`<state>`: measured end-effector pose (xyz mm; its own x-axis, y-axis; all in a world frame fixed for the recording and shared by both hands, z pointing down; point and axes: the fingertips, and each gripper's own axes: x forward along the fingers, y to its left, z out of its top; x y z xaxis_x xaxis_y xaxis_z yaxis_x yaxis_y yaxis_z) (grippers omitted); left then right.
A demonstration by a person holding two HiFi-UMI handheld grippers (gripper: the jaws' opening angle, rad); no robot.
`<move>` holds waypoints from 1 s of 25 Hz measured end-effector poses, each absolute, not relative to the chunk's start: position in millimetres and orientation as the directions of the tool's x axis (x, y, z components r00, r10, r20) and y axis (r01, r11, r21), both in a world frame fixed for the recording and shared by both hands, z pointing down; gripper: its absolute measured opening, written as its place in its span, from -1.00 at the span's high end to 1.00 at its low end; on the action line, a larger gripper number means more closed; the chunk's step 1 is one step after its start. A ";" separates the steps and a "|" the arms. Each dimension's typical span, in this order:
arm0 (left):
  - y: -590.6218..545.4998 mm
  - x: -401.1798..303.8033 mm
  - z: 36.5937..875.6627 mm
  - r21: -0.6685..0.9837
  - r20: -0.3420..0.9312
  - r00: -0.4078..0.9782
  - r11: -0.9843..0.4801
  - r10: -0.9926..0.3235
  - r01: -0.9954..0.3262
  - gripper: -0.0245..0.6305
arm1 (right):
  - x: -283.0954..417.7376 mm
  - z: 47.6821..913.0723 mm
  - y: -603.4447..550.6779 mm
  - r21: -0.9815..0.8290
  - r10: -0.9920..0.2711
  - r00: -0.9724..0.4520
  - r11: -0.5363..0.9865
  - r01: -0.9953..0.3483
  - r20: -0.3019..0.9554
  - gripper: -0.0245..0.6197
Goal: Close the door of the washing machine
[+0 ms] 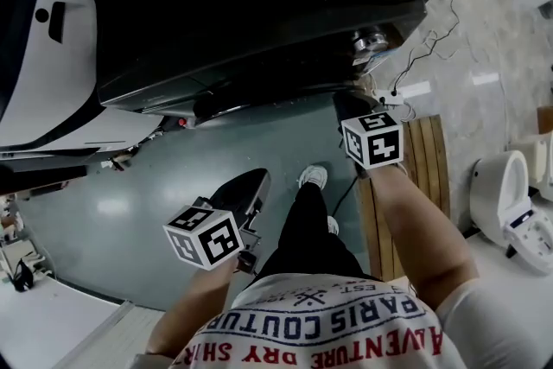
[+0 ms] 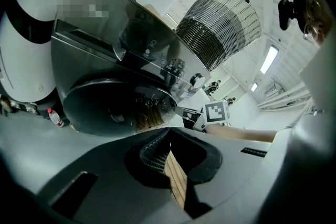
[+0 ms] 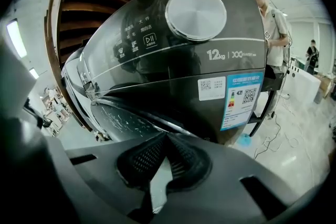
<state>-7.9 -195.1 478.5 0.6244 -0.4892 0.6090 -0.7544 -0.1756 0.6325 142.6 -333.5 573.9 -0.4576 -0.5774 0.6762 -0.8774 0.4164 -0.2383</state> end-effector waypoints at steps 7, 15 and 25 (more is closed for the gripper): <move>-198.4 -6.5 488.8 0.636 0.620 0.633 -0.176 -0.463 -0.751 0.85 | 140.7 577.0 -343.8 -0.181 -0.634 -0.420 0.407 -0.895 0.649 0.86; -212.9 -12.4 487.7 0.635 0.620 0.623 -0.162 -0.477 -0.755 0.85 | 98.0 596.6 -328.5 -0.222 -0.454 -0.551 0.594 -0.773 0.700 0.86; -215.8 -5.0 471.5 0.642 0.591 0.630 -0.179 -0.504 -0.746 0.85 | 100.3 565.3 -328.4 -0.243 -0.453 -0.606 0.633 -0.735 0.654 0.86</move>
<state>-5.0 -215.8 471.5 0.6298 -0.5036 0.5914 -0.7457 -0.1791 0.6417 100.3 -328.4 565.3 -0.6059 -0.4531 0.6539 -0.7354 0.6325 -0.2431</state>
